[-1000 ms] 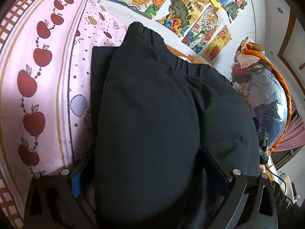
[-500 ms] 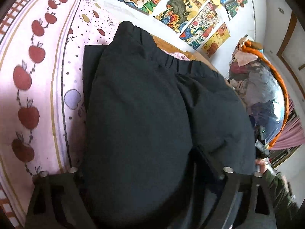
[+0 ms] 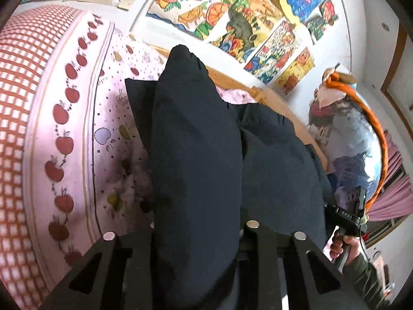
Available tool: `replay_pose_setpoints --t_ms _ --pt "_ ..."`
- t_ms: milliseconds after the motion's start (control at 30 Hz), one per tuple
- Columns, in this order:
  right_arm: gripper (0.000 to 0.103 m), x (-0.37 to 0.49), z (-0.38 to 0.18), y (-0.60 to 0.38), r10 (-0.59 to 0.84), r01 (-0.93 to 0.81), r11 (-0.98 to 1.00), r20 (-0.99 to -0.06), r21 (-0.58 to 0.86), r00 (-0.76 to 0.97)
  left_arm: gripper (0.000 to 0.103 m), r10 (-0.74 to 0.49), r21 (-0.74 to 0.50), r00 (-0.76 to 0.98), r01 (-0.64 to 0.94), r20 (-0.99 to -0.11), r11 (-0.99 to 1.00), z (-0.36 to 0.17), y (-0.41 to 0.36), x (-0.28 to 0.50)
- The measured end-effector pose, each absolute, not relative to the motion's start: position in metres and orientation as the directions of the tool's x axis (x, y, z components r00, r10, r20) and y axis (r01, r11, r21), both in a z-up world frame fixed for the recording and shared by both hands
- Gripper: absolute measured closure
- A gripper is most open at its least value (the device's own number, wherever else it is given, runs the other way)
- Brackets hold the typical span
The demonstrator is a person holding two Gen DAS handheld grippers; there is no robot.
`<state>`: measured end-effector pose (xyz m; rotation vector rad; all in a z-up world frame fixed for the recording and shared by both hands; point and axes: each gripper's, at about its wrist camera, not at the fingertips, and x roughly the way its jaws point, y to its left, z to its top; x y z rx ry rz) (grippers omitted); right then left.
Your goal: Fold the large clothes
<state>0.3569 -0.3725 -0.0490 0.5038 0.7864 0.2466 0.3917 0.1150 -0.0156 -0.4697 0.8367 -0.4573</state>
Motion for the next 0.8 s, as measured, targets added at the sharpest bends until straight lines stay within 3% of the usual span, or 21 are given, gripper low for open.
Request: replay_pose_setpoints --t_ms 267,467,800 --pt "0.083 0.339 0.011 -0.342 0.443 -0.134 0.852 -0.561 0.506 0.699 0.081 -0.482 -0.503 0.639 0.167 -0.600 0.848 0.040 0.125 0.342" --pt "0.083 0.324 0.021 -0.330 0.489 -0.162 0.831 -0.558 0.533 0.670 0.081 -0.425 -0.470 0.679 0.132 -0.598 0.873 0.067 0.135 0.312" --pt "0.083 0.318 -0.029 -0.337 0.441 -0.093 0.859 -0.637 0.503 0.632 0.080 -0.380 -0.452 0.631 0.052 -0.676 0.891 0.010 0.137 0.321"
